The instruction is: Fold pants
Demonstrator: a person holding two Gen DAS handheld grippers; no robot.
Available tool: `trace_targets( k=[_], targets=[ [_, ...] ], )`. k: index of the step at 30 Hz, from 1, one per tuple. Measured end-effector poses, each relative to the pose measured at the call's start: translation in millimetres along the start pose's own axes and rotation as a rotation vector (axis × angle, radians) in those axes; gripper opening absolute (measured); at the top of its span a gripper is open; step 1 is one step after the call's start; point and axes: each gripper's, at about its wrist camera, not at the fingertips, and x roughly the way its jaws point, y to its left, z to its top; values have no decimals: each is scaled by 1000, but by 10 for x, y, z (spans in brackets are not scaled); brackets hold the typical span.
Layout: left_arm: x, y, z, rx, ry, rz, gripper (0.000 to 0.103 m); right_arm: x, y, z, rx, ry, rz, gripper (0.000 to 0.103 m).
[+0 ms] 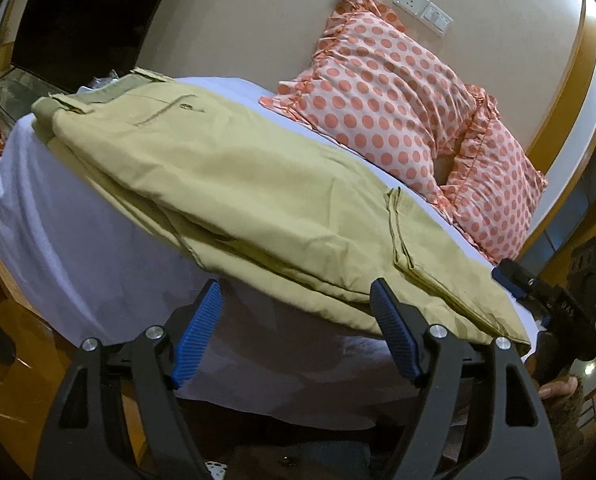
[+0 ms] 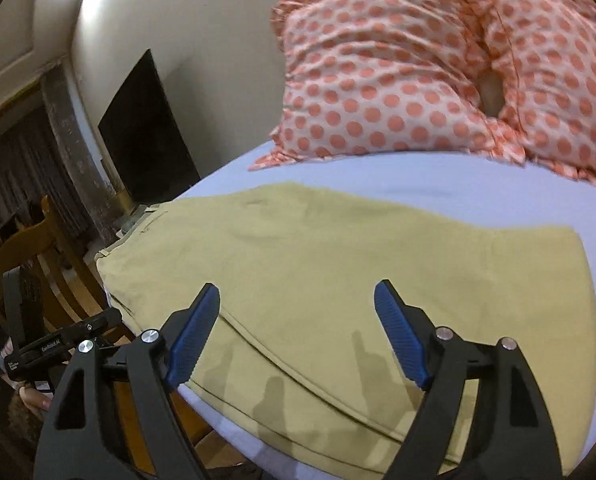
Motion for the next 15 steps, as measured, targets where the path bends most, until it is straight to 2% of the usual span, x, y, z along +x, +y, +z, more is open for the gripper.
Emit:
trace_targets(
  k=[7,12,15],
  targets=[
    [28,32,85,-48,7,-6,80,116,61,-159,13,45,34,81],
    [-39,88,281,-104,-56,-26,80,167,52,-200,30,56,48,83],
    [33,281,480,-185,-78,37,80,191,4,-237,57,64,60,83]
  ],
)
